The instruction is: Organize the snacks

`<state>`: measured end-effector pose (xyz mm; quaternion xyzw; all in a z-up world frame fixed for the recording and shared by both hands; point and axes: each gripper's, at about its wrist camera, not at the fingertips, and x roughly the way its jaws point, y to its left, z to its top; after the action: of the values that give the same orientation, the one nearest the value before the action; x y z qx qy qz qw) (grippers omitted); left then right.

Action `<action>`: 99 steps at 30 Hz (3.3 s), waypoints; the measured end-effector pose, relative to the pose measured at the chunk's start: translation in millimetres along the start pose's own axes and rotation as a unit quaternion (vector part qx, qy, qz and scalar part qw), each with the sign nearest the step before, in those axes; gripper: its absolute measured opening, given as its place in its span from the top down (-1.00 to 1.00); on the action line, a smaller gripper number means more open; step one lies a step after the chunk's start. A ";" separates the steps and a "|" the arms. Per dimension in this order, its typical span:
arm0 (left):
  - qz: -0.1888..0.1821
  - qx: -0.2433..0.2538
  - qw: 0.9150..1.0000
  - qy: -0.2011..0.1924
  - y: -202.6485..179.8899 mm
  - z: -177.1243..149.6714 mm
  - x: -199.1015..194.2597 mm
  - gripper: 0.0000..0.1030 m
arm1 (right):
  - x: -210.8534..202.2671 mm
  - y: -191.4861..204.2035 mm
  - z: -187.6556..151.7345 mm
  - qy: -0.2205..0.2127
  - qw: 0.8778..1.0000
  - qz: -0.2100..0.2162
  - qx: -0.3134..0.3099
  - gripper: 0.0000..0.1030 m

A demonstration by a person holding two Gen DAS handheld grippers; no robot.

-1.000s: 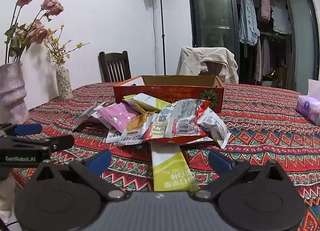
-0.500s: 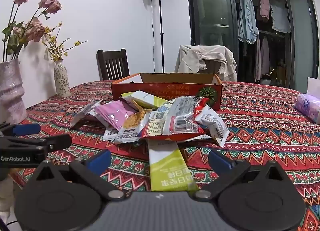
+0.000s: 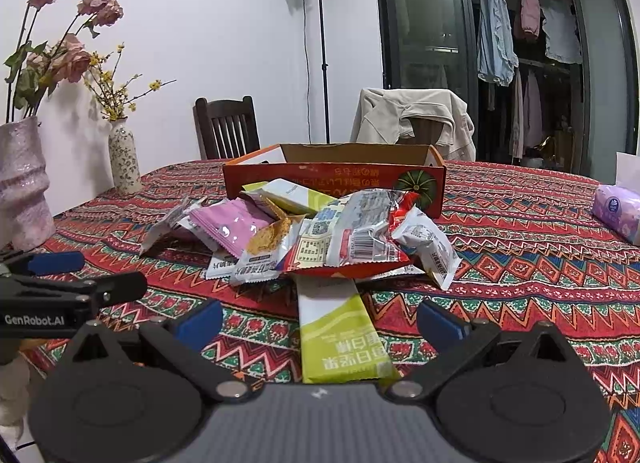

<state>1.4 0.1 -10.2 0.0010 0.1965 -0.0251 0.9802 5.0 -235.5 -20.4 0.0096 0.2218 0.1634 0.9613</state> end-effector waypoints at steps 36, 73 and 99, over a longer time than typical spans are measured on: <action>-0.006 -0.003 1.000 0.003 -0.4 -1.6 0.8 -1.00 | -0.6 0.8 -1.8 0.002 1.000 0.001 0.000 -1.00; -0.007 -0.013 1.000 0.013 3.9 -3.4 1.0 -1.00 | 19.2 -8.4 4.1 0.034 0.999 -0.010 -0.018 -0.48; 0.003 -0.041 0.999 0.022 14.5 2.0 -2.0 -1.00 | 16.2 16.7 5.8 0.054 0.995 0.074 -0.026 0.31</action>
<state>1.0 14.6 -7.7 -0.0384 0.2193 -0.0142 0.9748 16.1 -214.3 -20.5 -0.0077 0.2676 0.2402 0.9331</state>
